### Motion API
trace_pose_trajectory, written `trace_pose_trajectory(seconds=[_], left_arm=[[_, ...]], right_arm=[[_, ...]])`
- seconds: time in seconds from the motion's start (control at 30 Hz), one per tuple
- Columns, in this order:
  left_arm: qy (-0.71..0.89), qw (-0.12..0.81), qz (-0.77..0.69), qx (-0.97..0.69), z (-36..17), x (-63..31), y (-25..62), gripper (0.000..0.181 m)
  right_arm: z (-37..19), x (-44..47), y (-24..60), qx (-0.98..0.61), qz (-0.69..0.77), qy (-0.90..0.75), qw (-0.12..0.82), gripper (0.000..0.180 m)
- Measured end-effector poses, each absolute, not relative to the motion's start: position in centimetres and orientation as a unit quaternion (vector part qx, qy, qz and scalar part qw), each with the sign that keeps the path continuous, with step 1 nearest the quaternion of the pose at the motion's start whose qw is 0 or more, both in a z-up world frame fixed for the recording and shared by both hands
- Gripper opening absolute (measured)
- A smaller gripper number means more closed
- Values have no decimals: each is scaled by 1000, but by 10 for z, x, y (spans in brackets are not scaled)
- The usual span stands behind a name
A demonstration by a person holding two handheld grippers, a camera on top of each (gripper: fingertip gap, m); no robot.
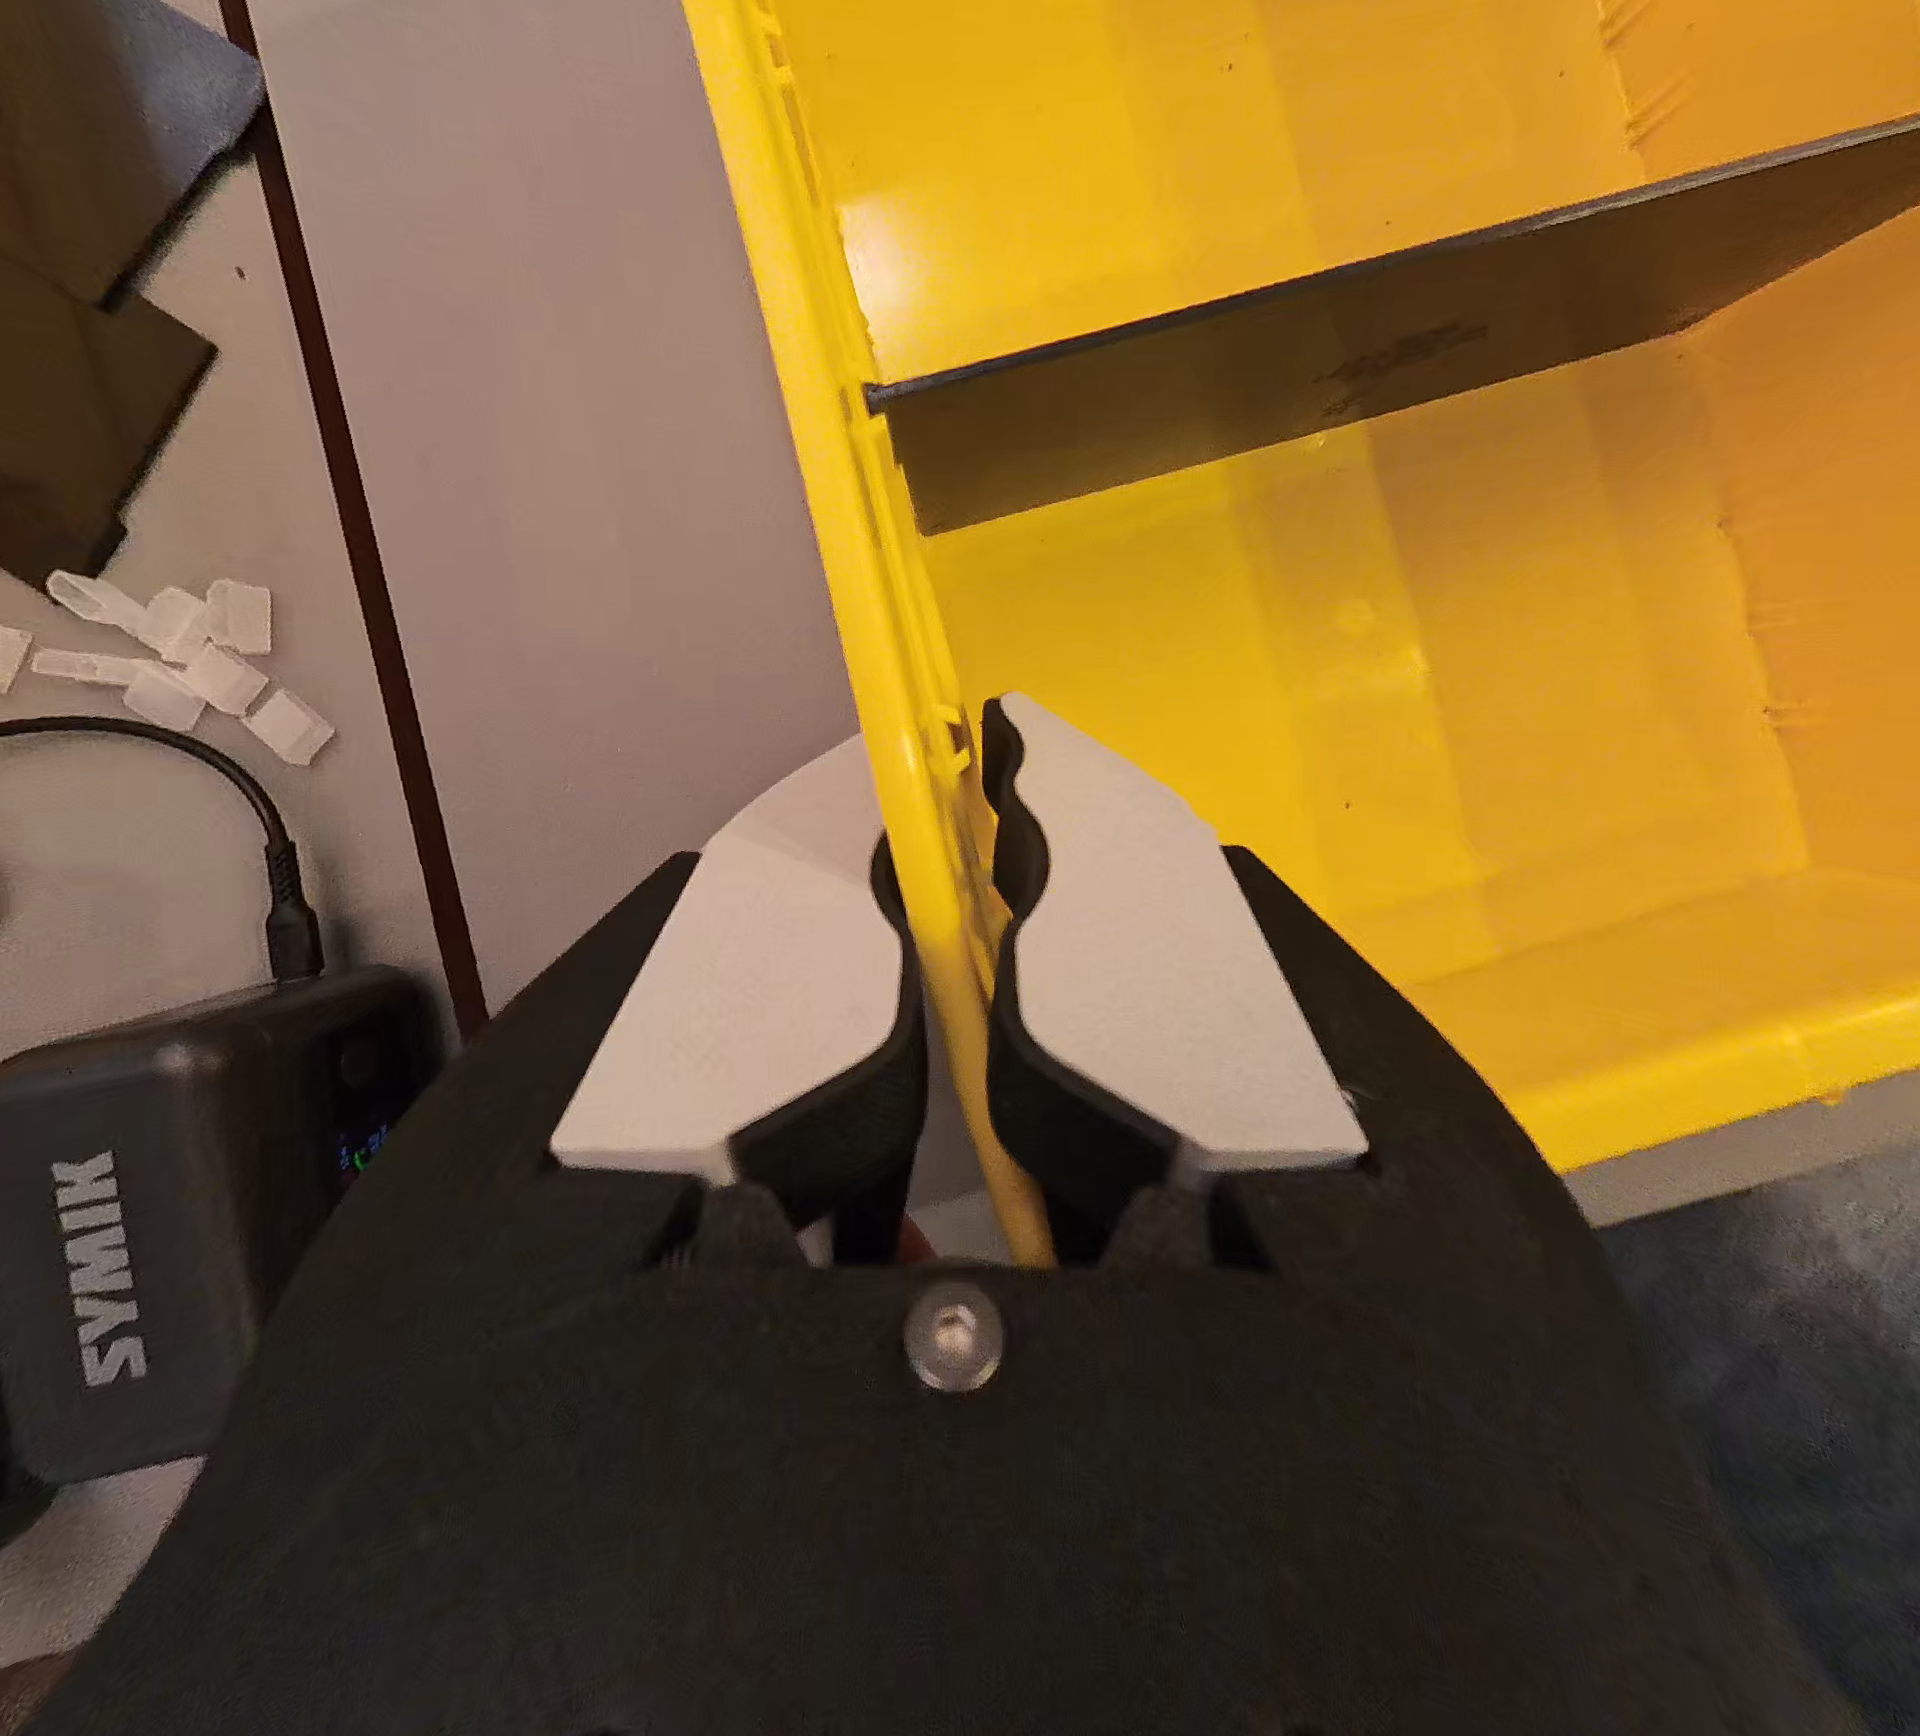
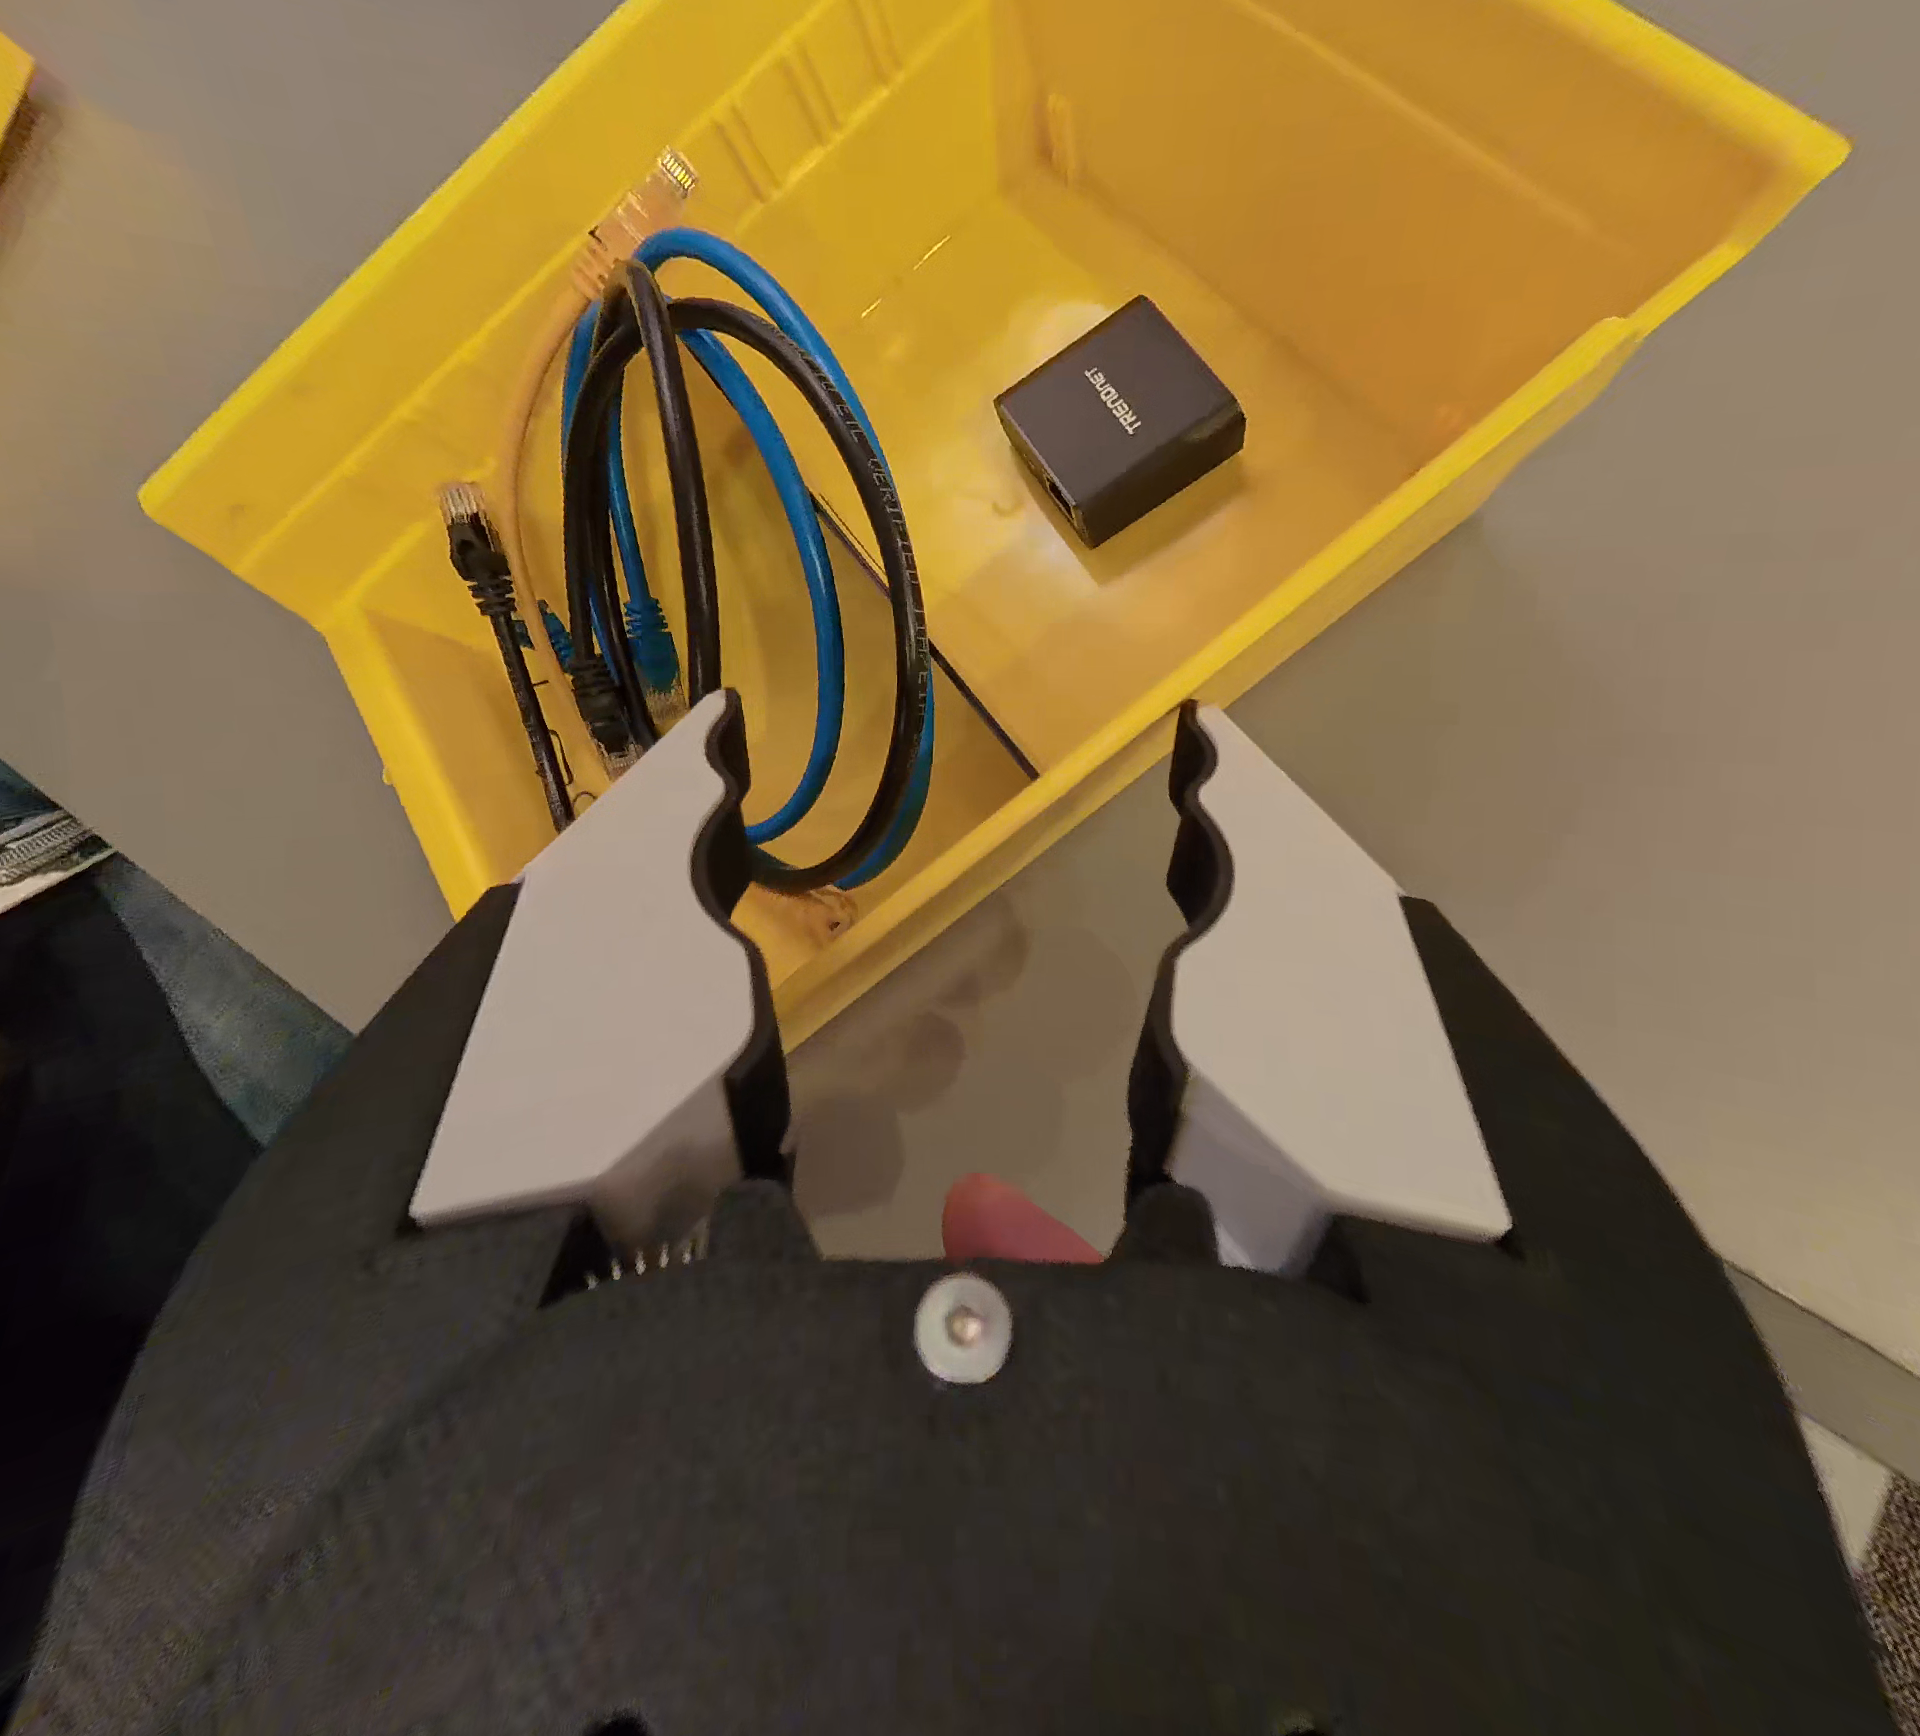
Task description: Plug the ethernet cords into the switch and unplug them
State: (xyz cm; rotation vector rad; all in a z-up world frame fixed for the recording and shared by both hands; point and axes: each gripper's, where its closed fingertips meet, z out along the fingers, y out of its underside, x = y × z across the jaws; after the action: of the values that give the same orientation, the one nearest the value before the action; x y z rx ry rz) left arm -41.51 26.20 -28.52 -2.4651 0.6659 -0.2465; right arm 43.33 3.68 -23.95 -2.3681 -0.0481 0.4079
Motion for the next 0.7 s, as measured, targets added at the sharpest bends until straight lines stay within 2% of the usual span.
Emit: trace_pose_trajectory(seconds=[0.23, 0.3, 0.5, 0.63, 0.7], left_arm=[[238, 336, -115, -904, -261, -399, 269, 6], [229, 356, -131, -897, -250, -395, 270, 6], [211, 406, -165, -874, -218, -389, 270, 6], [212, 423, -166, -865, -208, -390, 269, 6], [210, 427, -169, -863, -205, -392, 268, 7]], right_arm=[[-240, 393, 77, -912, 170, -44, 369, 82], [-244, 375, 90, -915, 162, -71, 363, 72], [-253, 303, 138, -909, 170, -131, 357, 65], [-250, 264, 173, -901, 164, -156, 370, 69], [-243, 255, 188, -899, 182, -136, 375, 80]])
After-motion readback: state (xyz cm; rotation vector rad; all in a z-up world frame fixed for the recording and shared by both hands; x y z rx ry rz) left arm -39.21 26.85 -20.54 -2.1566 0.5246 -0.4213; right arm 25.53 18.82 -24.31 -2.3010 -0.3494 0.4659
